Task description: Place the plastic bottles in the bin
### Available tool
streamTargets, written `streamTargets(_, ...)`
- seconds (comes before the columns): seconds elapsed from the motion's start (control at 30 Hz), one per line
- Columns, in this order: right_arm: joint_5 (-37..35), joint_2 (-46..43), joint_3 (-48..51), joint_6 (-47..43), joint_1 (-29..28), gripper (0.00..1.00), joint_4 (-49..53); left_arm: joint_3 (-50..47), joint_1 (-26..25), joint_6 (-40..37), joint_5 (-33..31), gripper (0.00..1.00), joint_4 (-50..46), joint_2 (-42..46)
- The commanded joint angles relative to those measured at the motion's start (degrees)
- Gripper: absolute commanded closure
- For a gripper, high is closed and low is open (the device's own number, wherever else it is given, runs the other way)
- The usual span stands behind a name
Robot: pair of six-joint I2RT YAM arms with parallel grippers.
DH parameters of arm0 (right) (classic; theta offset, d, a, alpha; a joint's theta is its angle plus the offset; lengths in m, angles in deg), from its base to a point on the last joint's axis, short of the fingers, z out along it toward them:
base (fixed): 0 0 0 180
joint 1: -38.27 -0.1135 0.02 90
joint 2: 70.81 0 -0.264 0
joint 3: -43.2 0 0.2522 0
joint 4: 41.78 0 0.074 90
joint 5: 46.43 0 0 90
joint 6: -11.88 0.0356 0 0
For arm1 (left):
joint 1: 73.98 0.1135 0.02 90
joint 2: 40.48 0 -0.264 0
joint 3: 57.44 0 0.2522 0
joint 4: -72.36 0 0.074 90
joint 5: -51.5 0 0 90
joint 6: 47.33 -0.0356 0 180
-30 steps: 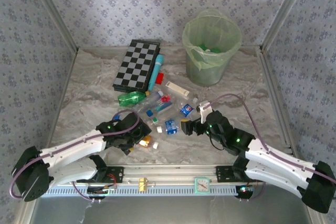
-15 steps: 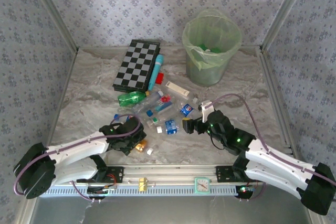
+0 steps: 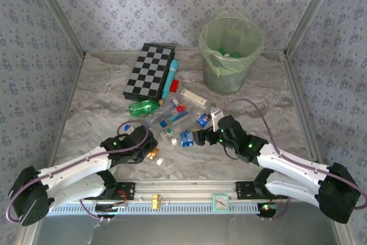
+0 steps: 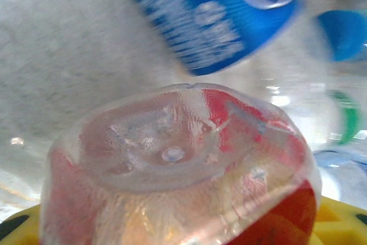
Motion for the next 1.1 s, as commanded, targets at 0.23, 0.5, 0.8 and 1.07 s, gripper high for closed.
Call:
streamTargets(0.23, 11.75, 3.38, -5.63, -2.41, -1.03, 0.0, -8.74, 9.63, -0.03, -13.42, -10.19, 0.5, 17.86, -3.86)
streamTargets(0.5, 16.67, 9.4, -9.0, -2.2, -1.85, 0.06, -9.14, 12.36, 2.78, -14.03, -2.55, 0.5, 30.48, -12.52)
streamTargets(0.8, 20.16, 16.53, -10.58, -1.89, -1.94, 0.18, -9.59, 11.53, 4.16, -13.82, 2.04, 0.5, 33.03, -12.9)
streamTargets(1.07, 20.05, 18.86, -12.4, -3.12, -1.63, 0.28, -9.35, 10.26, 4.43, -13.34, 4.81, 0.51, 33.6, -11.75)
